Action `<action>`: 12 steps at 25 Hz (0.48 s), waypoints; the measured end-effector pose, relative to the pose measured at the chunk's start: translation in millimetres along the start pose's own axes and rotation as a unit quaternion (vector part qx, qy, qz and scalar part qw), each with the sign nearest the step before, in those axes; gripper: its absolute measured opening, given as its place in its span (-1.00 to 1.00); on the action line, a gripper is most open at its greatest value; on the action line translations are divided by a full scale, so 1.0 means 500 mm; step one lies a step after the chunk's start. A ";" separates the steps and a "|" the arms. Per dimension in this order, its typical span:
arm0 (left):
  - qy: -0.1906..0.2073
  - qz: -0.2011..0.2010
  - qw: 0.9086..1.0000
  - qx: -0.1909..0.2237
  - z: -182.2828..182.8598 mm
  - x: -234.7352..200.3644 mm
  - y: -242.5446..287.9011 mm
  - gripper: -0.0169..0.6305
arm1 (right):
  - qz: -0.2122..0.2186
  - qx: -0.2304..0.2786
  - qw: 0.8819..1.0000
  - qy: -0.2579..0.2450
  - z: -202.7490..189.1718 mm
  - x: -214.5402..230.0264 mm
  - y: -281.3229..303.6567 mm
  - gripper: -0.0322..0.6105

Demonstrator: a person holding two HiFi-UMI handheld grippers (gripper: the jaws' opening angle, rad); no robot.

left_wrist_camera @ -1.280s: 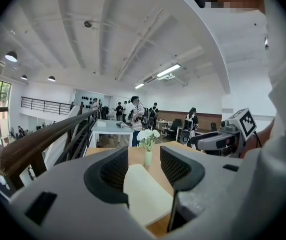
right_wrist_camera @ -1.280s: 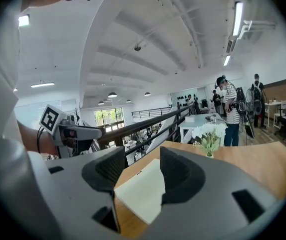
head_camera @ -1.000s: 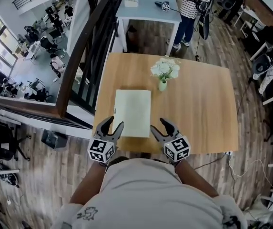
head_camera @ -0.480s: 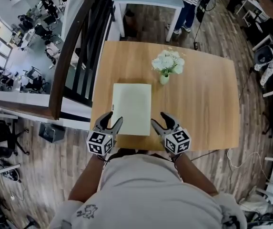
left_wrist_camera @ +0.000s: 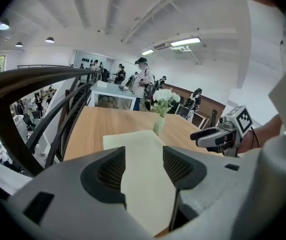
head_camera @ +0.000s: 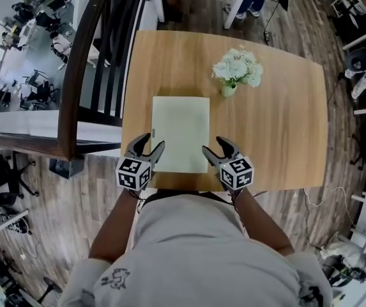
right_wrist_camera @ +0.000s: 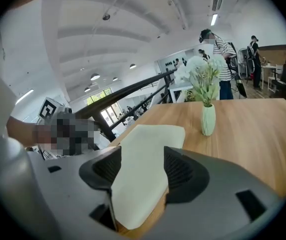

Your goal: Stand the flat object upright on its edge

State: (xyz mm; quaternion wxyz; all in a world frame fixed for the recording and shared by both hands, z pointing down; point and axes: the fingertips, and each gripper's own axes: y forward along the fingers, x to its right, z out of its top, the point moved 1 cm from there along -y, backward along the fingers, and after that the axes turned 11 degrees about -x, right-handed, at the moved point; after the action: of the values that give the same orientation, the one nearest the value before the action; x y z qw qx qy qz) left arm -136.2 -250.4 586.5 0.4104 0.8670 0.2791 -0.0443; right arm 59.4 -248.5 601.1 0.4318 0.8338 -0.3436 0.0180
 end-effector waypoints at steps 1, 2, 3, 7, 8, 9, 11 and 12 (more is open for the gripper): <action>-0.003 -0.003 1.000 -0.011 -0.009 -0.007 0.012 -0.25 | -0.002 -0.012 1.000 0.003 -0.008 0.007 0.013 -0.04; -0.007 -0.008 1.000 -0.021 -0.016 -0.015 0.025 -0.23 | -0.005 -0.023 1.000 0.006 -0.014 0.015 0.026 -0.04; -0.015 -0.015 0.999 -0.030 -0.023 -0.024 0.036 -0.22 | -0.008 -0.032 0.999 0.009 -0.019 0.022 0.038 -0.04; -0.040 -0.035 0.997 -0.064 -0.048 -0.047 0.074 -0.19 | -0.011 -0.061 0.998 0.027 -0.042 0.042 0.080 -0.04; -0.041 -0.034 0.996 -0.072 -0.054 -0.053 0.082 -0.19 | -0.009 -0.067 0.997 0.034 -0.048 0.045 0.089 -0.04; -0.044 -0.032 0.995 -0.079 -0.060 -0.060 0.089 -0.19 | -0.007 -0.074 0.996 0.040 -0.054 0.048 0.097 -0.03; -0.053 -0.027 0.994 -0.090 -0.073 -0.077 0.102 -0.18 | -0.006 -0.085 0.995 0.054 -0.065 0.055 0.114 -0.01; -0.057 -0.026 0.993 -0.096 -0.082 -0.085 0.109 -0.18 | -0.006 -0.090 0.994 0.063 -0.071 0.059 0.123 0.01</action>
State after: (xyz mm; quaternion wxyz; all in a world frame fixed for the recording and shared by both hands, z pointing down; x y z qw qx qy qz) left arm -150.0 -266.9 663.8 0.5058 0.8122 0.2803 -0.0770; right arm 55.2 -262.8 676.4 0.5259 0.7909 -0.3108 0.0366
